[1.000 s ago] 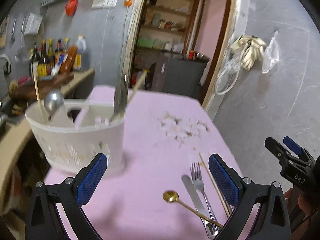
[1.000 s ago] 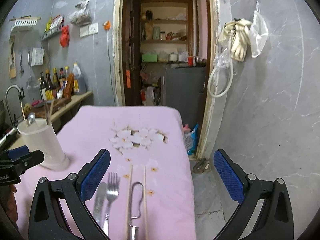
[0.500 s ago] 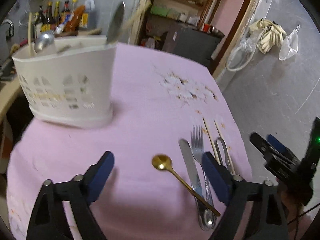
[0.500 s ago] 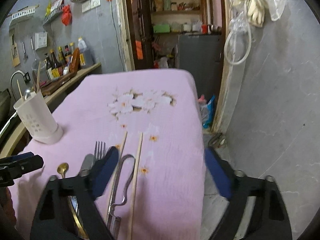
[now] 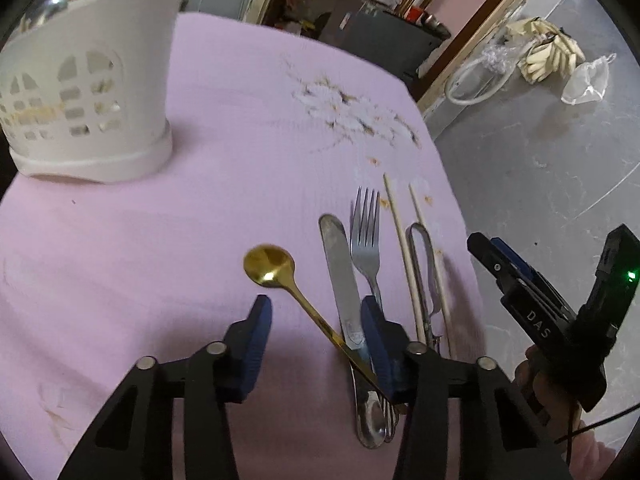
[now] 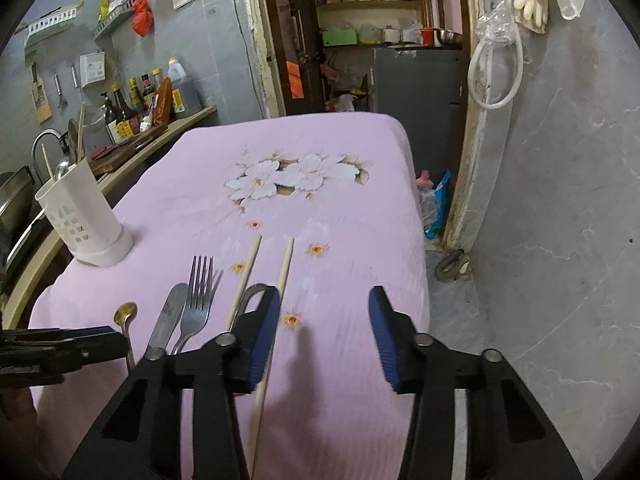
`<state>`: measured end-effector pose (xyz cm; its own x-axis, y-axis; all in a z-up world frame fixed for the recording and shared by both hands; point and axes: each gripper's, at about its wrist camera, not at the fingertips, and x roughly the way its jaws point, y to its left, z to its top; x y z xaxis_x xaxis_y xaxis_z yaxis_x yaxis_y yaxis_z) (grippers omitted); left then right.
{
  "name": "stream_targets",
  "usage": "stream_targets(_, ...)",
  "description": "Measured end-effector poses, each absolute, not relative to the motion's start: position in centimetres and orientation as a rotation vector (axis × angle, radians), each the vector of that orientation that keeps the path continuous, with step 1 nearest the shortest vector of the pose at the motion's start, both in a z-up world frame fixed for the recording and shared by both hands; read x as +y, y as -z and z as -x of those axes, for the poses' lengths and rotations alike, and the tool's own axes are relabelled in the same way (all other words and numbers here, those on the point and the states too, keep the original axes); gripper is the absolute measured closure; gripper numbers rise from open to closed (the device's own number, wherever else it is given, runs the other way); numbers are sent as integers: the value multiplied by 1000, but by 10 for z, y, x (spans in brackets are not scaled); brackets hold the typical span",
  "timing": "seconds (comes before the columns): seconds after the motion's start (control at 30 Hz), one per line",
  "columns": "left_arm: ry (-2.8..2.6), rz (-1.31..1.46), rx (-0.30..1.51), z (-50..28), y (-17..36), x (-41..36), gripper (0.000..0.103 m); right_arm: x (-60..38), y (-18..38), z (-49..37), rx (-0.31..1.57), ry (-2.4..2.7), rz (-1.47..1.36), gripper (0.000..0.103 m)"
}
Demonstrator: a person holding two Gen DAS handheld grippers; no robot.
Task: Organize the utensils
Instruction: 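Lower the left tool over the gold spoon while the right tool lowers over a chopstick, then grasp the gold spoon with the left tool while the right tool grasps the chopstick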
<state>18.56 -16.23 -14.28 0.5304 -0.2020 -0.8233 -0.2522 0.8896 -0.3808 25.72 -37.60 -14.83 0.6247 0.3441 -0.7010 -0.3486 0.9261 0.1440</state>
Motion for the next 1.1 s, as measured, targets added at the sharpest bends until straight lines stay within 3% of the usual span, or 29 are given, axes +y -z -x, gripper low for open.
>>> stream_targets(0.17,-81,382,1070,-201,149,-174,83,-375,154,-258,826,-417,-1,70)
stream_targets(0.83,-2,339,1102,-256,150,-158,95,-355,165,-284,888,-470,2,70)
stream_targets(0.93,-4,335,1104,-259,150,-158,95,-343,168,-294,909,-477,25,78)
stream_targets(1.1,-2,328,1110,-257,149,-157,95,-328,172,-311,950,-458,45,79)
